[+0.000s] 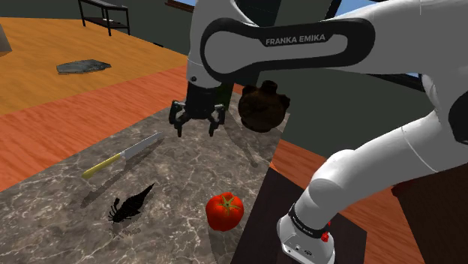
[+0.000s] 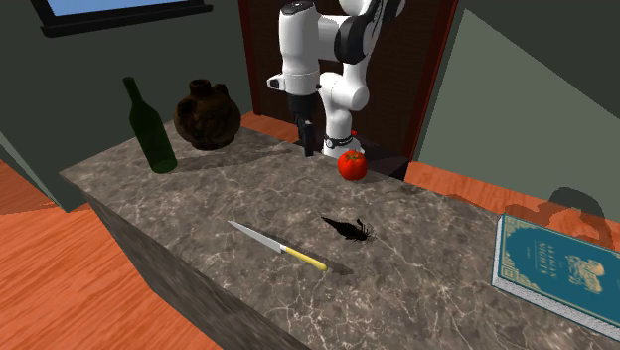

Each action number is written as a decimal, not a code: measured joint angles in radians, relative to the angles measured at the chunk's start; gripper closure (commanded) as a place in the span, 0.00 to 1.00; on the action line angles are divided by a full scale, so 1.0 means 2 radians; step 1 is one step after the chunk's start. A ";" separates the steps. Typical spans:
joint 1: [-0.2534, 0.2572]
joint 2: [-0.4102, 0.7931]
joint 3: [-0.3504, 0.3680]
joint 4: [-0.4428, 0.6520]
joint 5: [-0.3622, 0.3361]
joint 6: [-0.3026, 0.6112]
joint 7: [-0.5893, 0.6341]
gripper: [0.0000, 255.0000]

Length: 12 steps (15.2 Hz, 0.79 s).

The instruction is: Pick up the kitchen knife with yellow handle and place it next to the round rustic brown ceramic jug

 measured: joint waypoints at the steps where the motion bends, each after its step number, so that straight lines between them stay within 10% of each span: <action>1: -0.007 0.017 0.012 0.008 -0.004 0.011 0.026 0.00; 12: -0.036 0.281 0.103 0.158 -0.166 0.091 0.375 0.00</action>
